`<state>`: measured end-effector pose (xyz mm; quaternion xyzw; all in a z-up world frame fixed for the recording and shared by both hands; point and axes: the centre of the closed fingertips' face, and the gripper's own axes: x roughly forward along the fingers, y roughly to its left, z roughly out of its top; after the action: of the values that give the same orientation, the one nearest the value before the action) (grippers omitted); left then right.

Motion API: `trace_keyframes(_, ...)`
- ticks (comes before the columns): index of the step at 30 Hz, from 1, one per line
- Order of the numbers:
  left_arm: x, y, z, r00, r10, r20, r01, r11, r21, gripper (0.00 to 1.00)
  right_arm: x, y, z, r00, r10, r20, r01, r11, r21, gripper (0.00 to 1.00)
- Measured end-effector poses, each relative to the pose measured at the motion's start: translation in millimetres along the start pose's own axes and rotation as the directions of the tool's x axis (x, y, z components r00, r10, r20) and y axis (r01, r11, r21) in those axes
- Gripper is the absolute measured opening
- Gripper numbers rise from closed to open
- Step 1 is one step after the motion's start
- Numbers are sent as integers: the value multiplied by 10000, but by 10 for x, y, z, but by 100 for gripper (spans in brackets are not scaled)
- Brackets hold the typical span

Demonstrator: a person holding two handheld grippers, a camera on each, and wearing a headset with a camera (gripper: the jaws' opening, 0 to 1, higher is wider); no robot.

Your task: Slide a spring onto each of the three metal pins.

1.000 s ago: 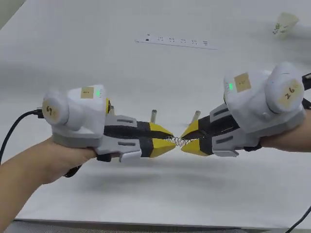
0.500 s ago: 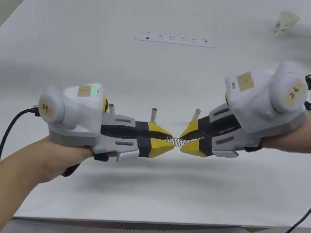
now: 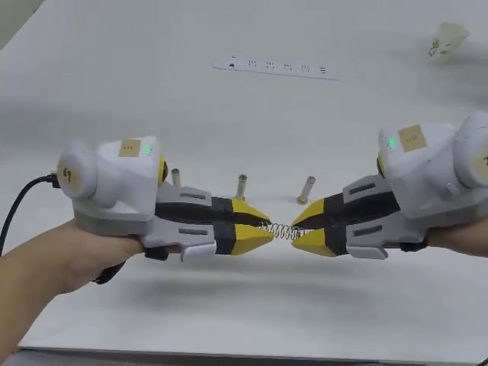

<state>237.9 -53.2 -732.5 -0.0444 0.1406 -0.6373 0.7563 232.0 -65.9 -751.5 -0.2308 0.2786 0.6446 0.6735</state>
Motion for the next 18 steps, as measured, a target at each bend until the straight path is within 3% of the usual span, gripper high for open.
trace_keyframes(8, -15, -9, -39, 10000, -82, -45, 81, 9999, -96, 2, -64, 24, 116, 9998, 0, 221, 7, 9994, -344, 7)
trace_keyframes(18, 37, 25, -126, 9996, -15, -296, 14, 10000, -13, 2, -93, 29, 375, 9952, 216, 955, -171, 9987, -480, 7)
